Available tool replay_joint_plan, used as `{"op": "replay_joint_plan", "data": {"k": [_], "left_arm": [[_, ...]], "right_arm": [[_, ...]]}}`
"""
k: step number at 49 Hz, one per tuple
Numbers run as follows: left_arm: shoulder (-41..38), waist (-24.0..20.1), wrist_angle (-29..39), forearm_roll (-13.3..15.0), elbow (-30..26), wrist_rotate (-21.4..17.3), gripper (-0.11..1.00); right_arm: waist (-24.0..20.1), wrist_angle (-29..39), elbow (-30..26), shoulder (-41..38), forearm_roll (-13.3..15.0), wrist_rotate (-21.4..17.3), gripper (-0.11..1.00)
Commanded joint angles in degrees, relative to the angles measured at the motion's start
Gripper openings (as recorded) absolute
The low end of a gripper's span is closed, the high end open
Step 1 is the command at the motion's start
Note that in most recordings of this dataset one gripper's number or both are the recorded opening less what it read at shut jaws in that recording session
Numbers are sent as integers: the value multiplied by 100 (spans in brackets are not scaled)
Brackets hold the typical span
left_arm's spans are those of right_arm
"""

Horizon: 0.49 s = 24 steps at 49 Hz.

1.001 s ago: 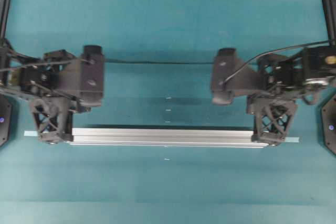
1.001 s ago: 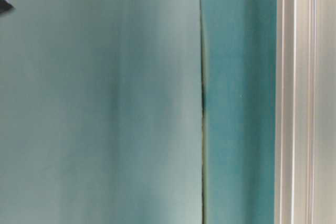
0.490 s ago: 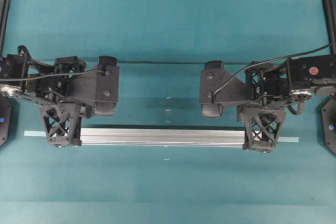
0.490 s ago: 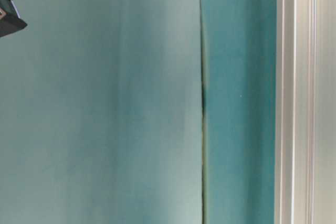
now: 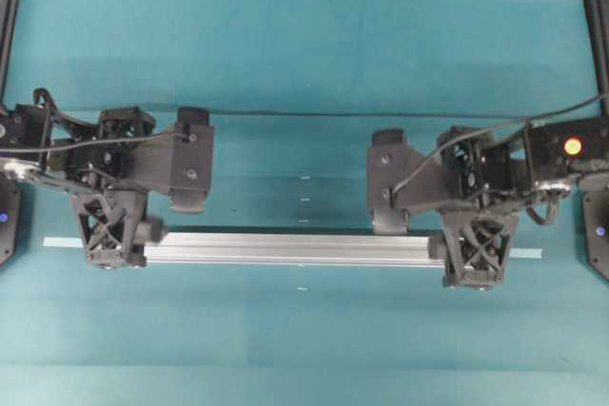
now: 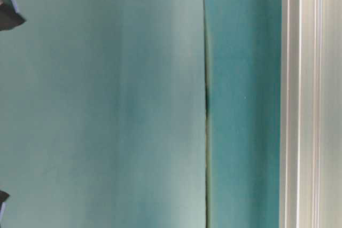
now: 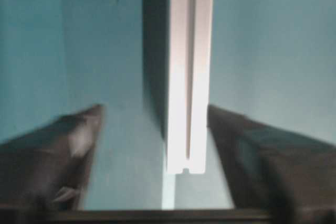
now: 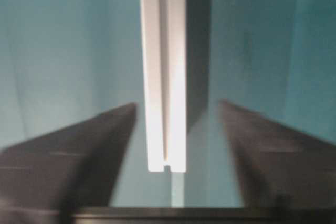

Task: Lift the metal rail with both hands and move it towards you.
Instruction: 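Lower both open grippers down over the rail's left and right ends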

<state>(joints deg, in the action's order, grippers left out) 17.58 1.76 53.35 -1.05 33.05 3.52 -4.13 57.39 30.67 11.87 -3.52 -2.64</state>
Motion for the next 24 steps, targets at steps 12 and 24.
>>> {"op": "replay_joint_plan", "data": {"k": [12, 24], "left_arm": [[18, 26, -316, -9, 105, 53, 99], [-114, 114, -466, -9, 220, 79, 99]], "right_arm": [[-176, -360, 299, -9, 220, -53, 100], [-167, -501, 396, -9, 220, -62, 100]]}}
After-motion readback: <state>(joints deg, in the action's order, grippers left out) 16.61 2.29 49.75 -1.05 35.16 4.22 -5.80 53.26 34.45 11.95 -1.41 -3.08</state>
